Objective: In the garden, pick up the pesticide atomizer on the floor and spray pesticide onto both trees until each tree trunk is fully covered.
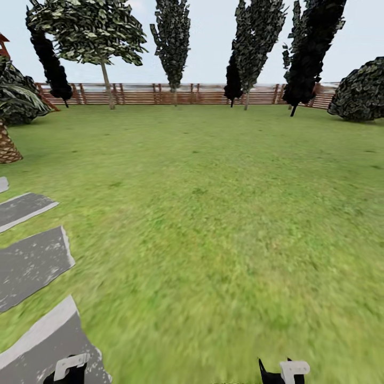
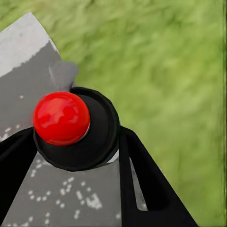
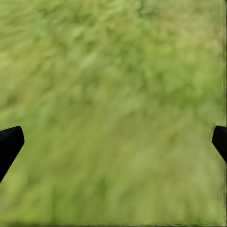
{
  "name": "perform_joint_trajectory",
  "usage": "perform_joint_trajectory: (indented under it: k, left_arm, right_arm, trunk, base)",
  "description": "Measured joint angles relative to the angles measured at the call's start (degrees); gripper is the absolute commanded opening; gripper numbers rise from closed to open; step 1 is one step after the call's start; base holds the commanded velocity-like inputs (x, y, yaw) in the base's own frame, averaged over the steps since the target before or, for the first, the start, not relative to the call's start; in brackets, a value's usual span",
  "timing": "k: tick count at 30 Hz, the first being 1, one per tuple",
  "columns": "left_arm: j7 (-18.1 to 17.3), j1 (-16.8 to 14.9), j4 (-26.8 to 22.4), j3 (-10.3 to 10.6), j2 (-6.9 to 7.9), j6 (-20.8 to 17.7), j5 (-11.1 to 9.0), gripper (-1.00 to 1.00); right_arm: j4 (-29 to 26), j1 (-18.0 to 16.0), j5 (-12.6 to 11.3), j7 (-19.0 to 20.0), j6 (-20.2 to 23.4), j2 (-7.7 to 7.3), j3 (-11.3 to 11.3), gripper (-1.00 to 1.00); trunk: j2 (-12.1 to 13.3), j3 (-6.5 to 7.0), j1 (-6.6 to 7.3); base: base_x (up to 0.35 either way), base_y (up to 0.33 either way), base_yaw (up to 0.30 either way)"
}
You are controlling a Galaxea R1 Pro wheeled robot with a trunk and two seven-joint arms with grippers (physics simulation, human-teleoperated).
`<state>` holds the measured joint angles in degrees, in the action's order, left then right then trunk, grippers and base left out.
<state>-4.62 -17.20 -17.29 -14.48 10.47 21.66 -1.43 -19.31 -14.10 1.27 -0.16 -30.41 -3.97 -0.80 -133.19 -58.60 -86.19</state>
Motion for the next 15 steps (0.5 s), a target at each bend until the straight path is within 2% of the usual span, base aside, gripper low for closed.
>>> perform_joint_trajectory:
  k: [7,15]
  left_arm:
    - [0.02,0.0,-0.05,0.05,-0.08,0.0,0.02,-1.0]
    - [0.53,0.01,-0.05,0.05,-0.14,-0.02,0.08,-1.0]
  right_arm:
    - [0.0,0.0,0.0,0.0,0.0,0.0,0.0,1.0]
    - [0.0,0.0,0.0,0.0,-0.01,0.0,0.0,1.0]
  trunk:
    - [0.0,0.0,0.01]
    - [0.0,0.0,0.03]
  base:
    - [0.037,-0.017,-0.3]
    - [0.215,-0.142,-0.3]
